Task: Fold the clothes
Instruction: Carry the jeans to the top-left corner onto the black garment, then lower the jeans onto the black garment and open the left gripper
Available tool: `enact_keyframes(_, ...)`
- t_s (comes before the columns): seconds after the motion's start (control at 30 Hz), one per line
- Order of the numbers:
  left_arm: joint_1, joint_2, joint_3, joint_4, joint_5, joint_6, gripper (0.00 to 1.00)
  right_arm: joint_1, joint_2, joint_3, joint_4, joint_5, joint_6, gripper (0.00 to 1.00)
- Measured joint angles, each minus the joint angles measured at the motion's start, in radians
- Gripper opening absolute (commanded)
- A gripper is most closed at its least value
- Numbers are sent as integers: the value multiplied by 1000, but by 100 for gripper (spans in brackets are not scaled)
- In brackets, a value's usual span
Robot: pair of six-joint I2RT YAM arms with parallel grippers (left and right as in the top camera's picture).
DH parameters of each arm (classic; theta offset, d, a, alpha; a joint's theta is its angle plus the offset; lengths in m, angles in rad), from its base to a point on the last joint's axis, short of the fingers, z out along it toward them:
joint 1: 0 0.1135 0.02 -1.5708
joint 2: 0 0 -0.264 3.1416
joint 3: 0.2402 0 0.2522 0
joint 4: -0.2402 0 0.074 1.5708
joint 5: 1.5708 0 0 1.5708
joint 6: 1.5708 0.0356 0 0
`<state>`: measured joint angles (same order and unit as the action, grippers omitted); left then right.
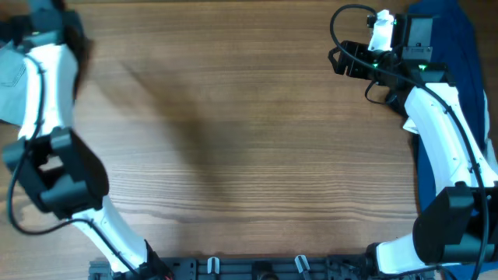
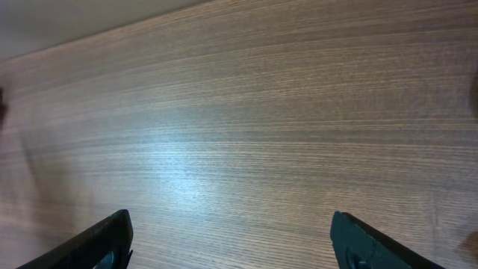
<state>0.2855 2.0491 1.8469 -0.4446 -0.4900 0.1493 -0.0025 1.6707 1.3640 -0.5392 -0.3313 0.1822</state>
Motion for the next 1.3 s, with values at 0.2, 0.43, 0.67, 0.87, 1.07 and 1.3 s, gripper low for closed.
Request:
enact_keyframes(0.2, 122, 49, 6, 77, 116, -250, 100, 0, 0, 0, 0, -5, 0, 85)
enact_keyframes(0.43, 160, 253, 6, 129, 155, -329, 100, 0, 0, 0, 0, -5, 0, 86)
enact_keyframes(0.67, 160, 357, 18, 185, 148, -358, 100, 0, 0, 0, -8, -5, 0, 86)
enact_keyframes(0.87, 153, 410, 52, 222, 120, -375, 100, 0, 0, 0, -9, -5, 0, 86)
enact_keyframes(1.07, 116, 429, 65, 243, 50, -389, 100, 0, 0, 0, -14, -5, 0, 86)
enact_keyframes(1.3, 39, 441, 66, 279, -13, -417, 100, 0, 0, 0, -26, -5, -1, 85)
